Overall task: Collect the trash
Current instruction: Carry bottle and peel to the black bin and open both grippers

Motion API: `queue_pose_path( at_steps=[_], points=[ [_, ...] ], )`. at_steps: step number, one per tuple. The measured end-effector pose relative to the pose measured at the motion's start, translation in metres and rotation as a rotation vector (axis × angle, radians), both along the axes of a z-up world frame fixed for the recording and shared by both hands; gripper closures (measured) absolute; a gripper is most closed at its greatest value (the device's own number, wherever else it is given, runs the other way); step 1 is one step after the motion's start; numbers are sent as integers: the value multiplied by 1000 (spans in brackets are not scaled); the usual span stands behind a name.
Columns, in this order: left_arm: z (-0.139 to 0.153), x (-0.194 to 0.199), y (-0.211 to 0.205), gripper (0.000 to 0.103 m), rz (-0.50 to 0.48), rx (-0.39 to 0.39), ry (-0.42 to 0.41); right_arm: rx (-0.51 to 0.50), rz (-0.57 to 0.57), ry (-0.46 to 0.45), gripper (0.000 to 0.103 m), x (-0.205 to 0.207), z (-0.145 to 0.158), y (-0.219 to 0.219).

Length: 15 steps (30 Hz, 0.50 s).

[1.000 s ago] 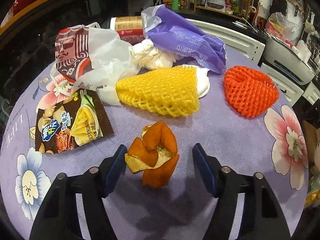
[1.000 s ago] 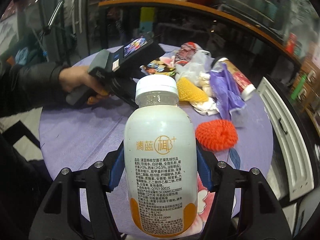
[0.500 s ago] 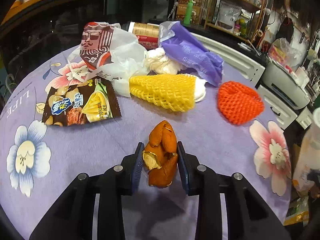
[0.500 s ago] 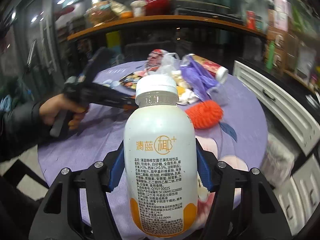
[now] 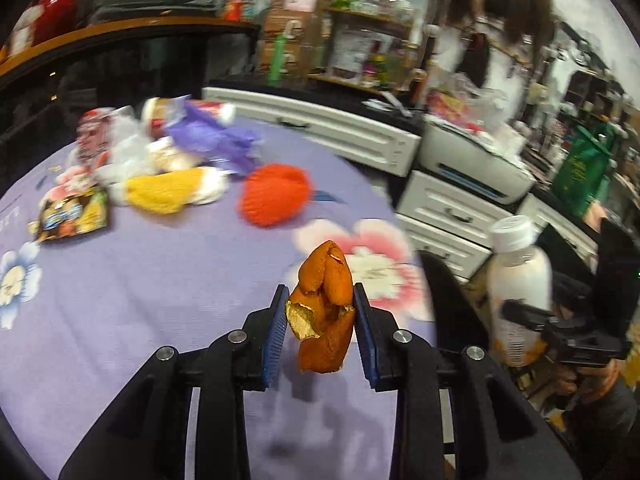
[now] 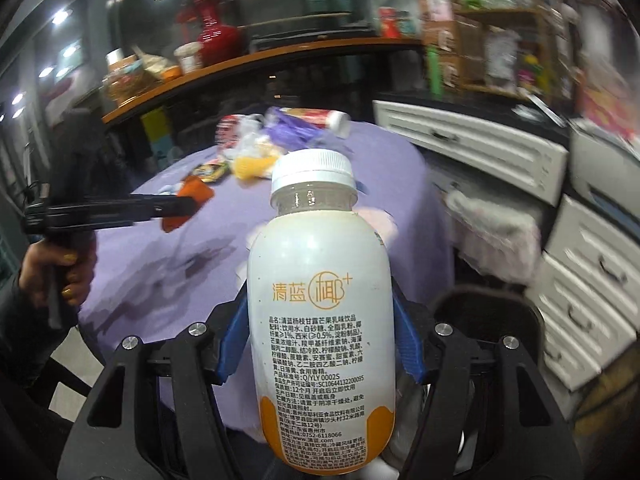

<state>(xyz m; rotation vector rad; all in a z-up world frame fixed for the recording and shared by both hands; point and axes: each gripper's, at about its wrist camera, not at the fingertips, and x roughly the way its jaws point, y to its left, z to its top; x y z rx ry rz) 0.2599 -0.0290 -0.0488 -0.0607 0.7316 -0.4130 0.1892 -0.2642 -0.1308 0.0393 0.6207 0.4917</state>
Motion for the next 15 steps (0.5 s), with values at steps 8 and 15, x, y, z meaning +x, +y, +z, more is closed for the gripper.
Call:
queue_pose_path(
  at_steps=[8,15],
  points=[
    [-4,-17,-99,71,-202,-32,-2,-102,-239,118,40,10,-53,-54],
    [-32,-20,-154,71,-283,-4,51,-117,-362,312,40,62,-121,-80]
  ],
)
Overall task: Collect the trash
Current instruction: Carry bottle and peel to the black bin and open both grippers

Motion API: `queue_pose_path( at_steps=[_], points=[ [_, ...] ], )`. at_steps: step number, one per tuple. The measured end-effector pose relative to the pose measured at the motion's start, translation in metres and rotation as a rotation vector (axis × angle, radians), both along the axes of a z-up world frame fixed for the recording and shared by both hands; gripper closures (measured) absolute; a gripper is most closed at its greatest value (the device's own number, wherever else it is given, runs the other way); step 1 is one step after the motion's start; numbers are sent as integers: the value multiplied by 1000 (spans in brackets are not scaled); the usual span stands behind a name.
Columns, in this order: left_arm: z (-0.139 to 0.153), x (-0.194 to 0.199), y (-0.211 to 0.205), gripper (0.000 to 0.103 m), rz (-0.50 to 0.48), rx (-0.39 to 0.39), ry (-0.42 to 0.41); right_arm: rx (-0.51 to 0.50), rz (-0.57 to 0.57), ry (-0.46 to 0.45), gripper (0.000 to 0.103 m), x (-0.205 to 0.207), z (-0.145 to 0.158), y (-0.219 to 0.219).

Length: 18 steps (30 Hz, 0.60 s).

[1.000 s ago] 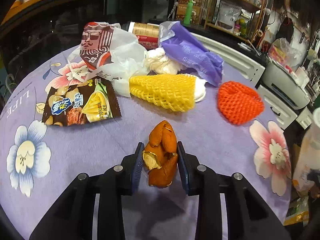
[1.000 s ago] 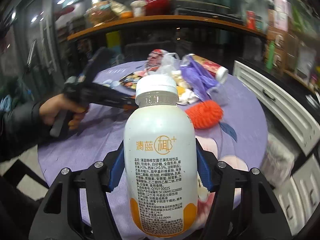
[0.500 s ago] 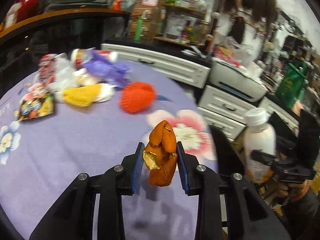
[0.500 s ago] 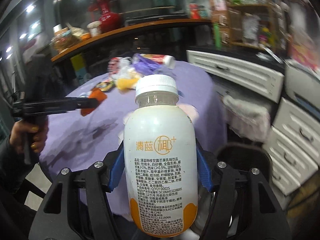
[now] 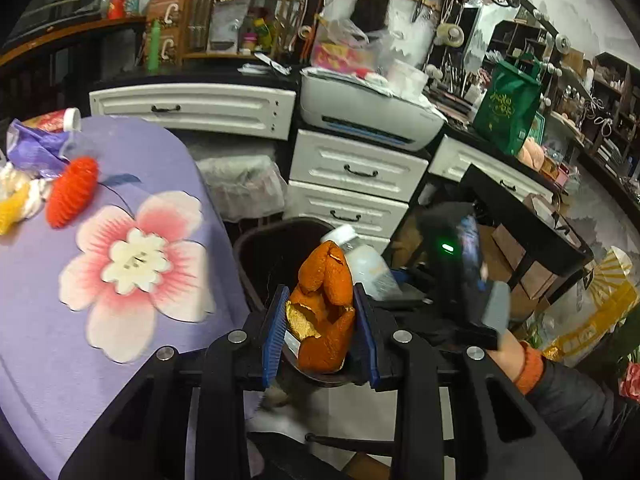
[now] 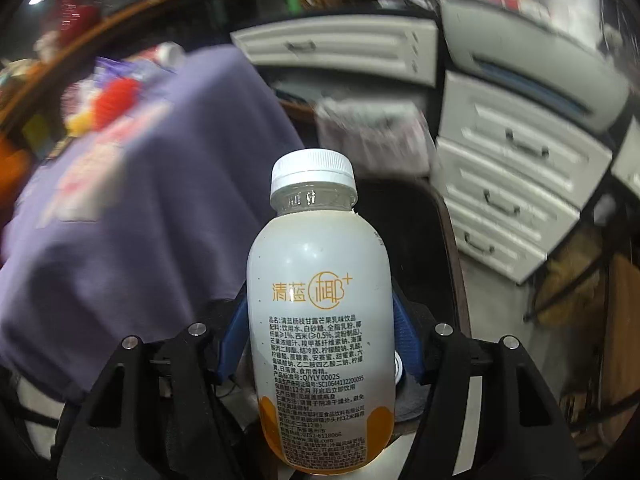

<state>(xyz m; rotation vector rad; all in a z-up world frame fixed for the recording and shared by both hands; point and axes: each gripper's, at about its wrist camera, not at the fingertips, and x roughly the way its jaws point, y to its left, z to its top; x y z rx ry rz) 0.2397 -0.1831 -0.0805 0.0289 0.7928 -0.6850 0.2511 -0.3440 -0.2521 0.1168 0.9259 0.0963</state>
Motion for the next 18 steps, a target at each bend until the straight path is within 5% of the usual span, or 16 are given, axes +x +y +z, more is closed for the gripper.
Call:
queue_pose_path(
  at_steps=[8,13,18],
  points=[
    [-35,2,-22,71,-11,47,68,-22,-76,266,40,56,-67,-14],
    [-51,4,-27,71,-12,80,94,-49,-77,316,40,66,-90,-14],
    [-60,5,-33,71,-20,103,109,-54,-76,296,26,60,-89,-14]
  ],
)
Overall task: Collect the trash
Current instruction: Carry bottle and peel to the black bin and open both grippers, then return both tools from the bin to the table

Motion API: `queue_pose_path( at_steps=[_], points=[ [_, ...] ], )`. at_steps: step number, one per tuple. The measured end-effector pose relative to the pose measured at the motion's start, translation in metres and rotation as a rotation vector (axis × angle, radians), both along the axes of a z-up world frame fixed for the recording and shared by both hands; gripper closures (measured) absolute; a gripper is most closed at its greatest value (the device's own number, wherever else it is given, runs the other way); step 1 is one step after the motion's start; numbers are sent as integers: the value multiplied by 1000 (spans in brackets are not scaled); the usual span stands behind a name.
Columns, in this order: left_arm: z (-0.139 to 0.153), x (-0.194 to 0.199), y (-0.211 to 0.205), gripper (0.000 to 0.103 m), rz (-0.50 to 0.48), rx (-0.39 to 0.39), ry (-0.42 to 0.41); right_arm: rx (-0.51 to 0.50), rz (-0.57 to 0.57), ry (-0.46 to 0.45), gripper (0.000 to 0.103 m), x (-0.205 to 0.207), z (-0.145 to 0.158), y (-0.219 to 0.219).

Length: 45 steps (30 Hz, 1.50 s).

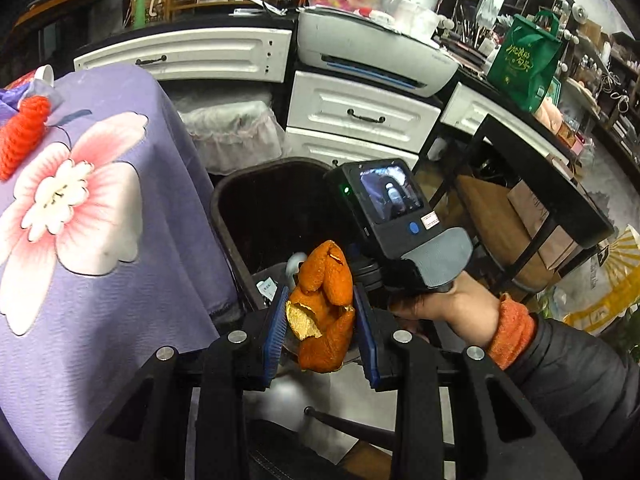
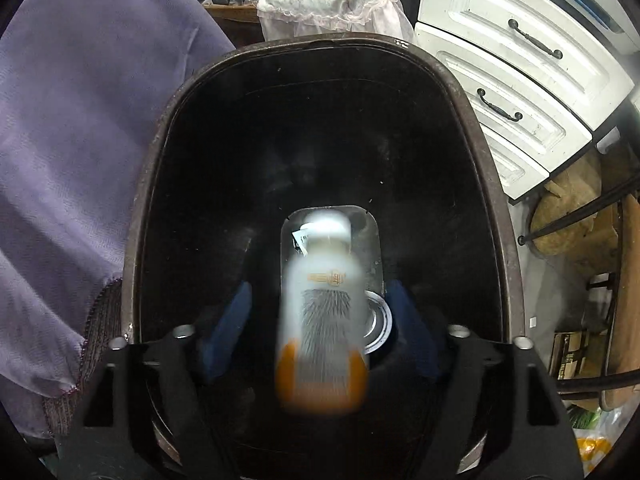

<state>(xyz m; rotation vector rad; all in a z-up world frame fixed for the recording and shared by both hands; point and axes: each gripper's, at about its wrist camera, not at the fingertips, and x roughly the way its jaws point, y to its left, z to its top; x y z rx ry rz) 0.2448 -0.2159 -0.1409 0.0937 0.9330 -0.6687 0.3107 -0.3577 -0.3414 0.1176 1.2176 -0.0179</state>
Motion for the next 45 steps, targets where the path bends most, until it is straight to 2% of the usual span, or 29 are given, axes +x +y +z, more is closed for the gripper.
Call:
queue_pose_path(
  at_steps=[10,17,24,27,28,32,34,39,45],
  points=[
    [-27,11,-16,71,-17,52,49,-66,-13,-162,24,-38,50,-19],
    [-42,23,-38,71,-51,87,57,-98,-97,-259,24,-78,83,-44],
    [-56,33,-57,71,-66,126,57,-107,-194,-313,23,-107,105,-68],
    [-61,36,-63,67,-66,135,56,-89,-236,-328,23,-117,112,-75],
    [-63,38,-66,64,-67,136,58,-87,-246,-332,23,-119,112,-77],
    [-64,38,-71,24,-52,141,28,-77,-274,-344,23,-124,114,-82],
    [-63,38,-74,16,-47,142,14,-70,-288,-347,23,-126,114,-84],
    [-58,31,-78,12,-63,159,-16,-45,-310,-371,23,-129,119,-87],
    [-40,14,-68,9,-72,126,-64,-44,-332,-396,22,-132,124,-89]
  ],
)
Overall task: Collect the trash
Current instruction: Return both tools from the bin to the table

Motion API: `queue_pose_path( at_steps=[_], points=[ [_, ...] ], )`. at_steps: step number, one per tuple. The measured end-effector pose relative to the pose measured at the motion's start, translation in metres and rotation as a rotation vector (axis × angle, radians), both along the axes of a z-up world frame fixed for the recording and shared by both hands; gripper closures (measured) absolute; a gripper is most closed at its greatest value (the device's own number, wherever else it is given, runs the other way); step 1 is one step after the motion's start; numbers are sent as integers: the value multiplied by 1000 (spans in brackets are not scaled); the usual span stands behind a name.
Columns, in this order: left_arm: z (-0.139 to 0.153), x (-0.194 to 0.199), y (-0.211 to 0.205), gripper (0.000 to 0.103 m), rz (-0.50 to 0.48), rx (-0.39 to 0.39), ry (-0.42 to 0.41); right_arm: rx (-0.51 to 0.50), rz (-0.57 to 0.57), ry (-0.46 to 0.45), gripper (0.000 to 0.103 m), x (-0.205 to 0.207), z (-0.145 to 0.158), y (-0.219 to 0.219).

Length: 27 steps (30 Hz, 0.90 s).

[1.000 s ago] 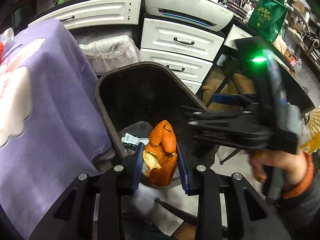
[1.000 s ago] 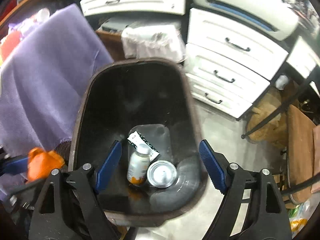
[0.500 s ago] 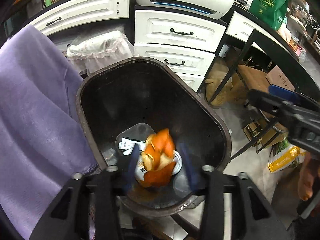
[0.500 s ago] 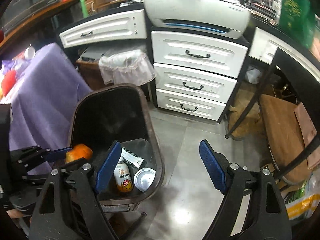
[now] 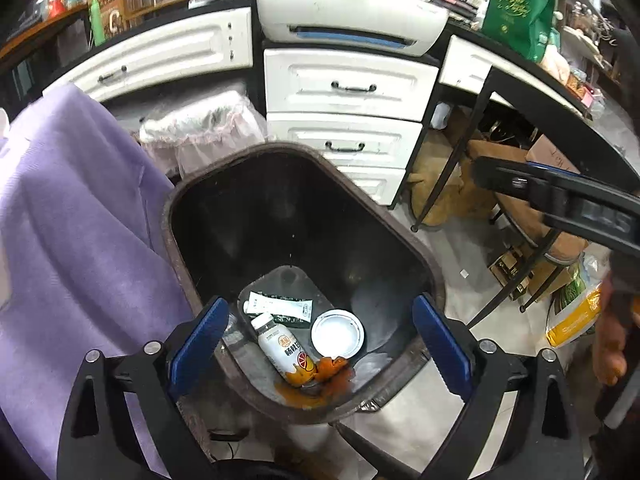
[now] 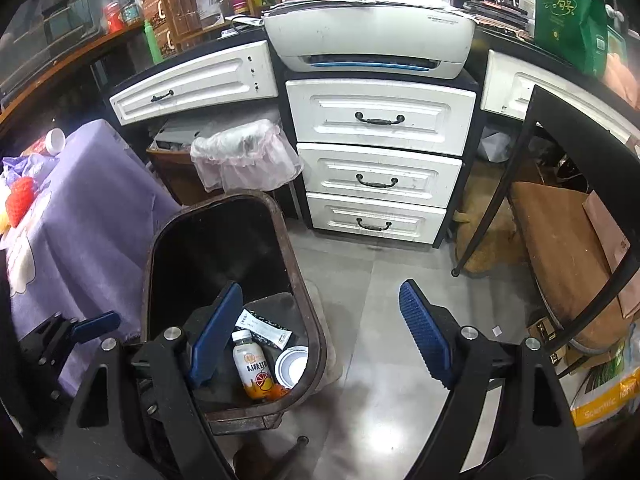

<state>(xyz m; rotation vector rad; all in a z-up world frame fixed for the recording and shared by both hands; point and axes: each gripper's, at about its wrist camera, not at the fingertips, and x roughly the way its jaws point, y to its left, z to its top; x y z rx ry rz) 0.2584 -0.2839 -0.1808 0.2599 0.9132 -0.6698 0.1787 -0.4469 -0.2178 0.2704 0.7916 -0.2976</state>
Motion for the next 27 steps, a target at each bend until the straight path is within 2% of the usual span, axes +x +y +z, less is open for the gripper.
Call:
queue_pose_path(
  at_steps=[7,12,18,27],
  points=[
    [33,-28,20,6,-11,-54,-73,22,-14,-28,20,-3,4,-1],
    [57,-41,45,6,4,-88,-105,5,43,-48,20,2,12,16],
    [82,-48,83,6,49,-87,-152,9,164,-66,19,13,31,56],
    [110,-44,161,6,180,-78,-200,-23,432,-89,19,40,66,151]
  ],
)
